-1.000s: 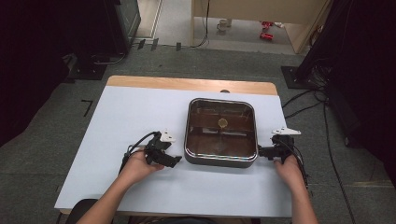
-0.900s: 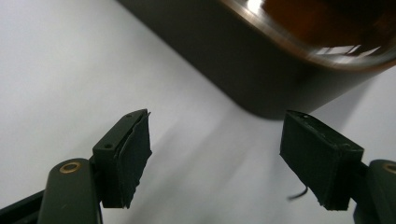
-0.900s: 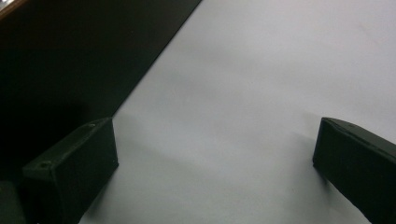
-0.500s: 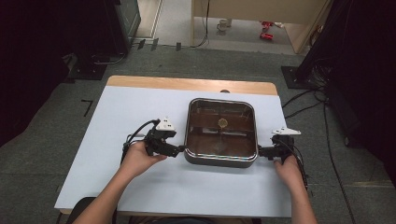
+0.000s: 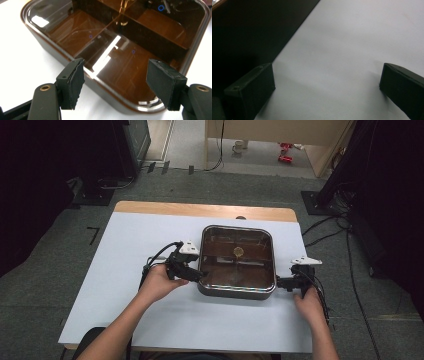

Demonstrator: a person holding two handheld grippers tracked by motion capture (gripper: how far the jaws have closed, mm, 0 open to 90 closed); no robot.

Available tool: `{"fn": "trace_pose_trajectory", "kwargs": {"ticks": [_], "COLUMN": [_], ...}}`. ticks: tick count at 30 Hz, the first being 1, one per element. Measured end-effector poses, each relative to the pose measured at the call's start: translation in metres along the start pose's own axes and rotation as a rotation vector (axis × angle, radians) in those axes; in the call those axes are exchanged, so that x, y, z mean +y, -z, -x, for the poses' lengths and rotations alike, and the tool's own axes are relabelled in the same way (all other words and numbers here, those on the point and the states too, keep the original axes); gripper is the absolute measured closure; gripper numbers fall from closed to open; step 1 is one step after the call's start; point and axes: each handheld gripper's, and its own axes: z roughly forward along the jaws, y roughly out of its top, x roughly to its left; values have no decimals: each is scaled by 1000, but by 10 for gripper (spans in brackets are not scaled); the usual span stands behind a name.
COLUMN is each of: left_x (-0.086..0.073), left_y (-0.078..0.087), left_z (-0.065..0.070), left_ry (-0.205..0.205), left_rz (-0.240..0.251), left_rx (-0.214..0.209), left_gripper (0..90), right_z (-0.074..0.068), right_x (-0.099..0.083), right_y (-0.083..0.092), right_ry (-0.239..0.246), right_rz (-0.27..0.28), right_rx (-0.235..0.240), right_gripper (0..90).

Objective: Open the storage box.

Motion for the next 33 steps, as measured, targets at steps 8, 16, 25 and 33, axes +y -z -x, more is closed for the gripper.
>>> {"fn": "trace_pose_trajectory", "kwargs": {"ticks": [8, 16, 25, 33], "left_x": [16, 28, 40, 51], "left_y": [-15, -29, -42, -56], "left_z": [2, 2, -4, -4], "left_ry": [-19, -5, 7, -8], "left_rz": [10, 17, 39, 49], "left_rx": [-1, -26, -60, -73], "left_gripper": [331, 346, 367, 406], "right_z": [0, 0, 0, 0], "right_x": [0, 0, 0, 0], "right_y": [0, 0, 0, 0], "right_ry": [-2, -3, -1, 1], "right_rz": [-1, -1, 0, 1], "right_rx": [1, 1, 0, -1], "right_gripper": [0, 0, 0, 0]}}
